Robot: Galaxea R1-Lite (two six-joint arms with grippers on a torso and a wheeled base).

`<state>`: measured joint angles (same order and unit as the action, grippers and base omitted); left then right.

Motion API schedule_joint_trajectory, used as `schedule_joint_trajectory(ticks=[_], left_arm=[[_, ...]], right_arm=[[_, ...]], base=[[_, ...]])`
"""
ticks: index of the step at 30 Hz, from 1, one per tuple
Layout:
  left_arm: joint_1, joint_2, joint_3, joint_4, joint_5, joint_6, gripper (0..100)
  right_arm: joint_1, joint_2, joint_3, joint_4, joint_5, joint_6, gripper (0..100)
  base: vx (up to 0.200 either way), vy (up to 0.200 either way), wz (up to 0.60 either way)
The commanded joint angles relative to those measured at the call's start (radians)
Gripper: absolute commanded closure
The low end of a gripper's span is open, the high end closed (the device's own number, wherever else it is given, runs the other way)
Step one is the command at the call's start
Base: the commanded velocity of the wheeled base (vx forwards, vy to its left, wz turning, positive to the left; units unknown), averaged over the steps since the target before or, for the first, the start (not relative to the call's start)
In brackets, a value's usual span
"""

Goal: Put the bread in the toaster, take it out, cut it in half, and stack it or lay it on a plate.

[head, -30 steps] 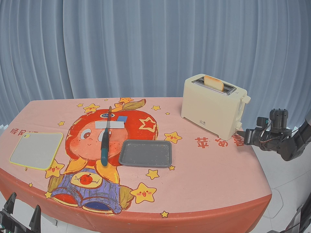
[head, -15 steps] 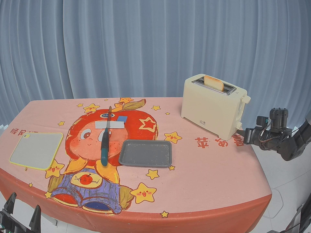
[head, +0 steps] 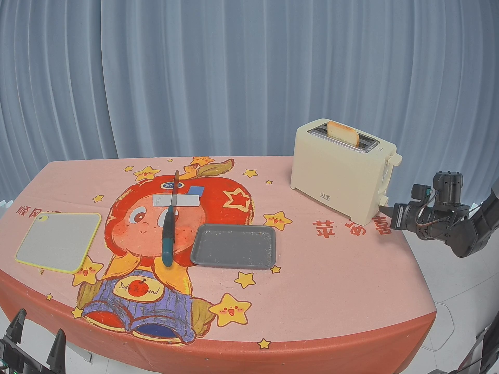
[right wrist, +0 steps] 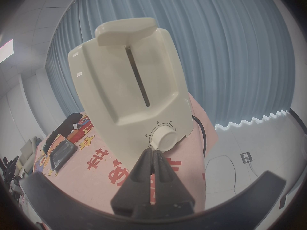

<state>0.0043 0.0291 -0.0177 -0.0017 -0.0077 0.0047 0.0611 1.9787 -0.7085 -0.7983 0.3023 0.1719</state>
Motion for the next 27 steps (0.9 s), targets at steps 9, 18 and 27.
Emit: schedule_joint_trajectory(ticks=[9,18,27], left_arm=[[0.000,0.002,0.018,-0.001,0.000,0.000,0],[0.000,0.002,0.018,0.000,0.000,0.000,0],[0.000,0.000,0.018,0.000,0.000,0.000,0]], right_arm=[[0.014,-0.006,0.020,0.002,-0.002,-0.002,100],[0.013,-0.006,0.024,0.002,-0.002,-0.003,100],[0.019,-0.049,0.044,0.002,-0.026,-0.008,100]], base=[[0.000,0.000,0.00],[0.000,0.000,0.00],[0.000,0.000,0.00]])
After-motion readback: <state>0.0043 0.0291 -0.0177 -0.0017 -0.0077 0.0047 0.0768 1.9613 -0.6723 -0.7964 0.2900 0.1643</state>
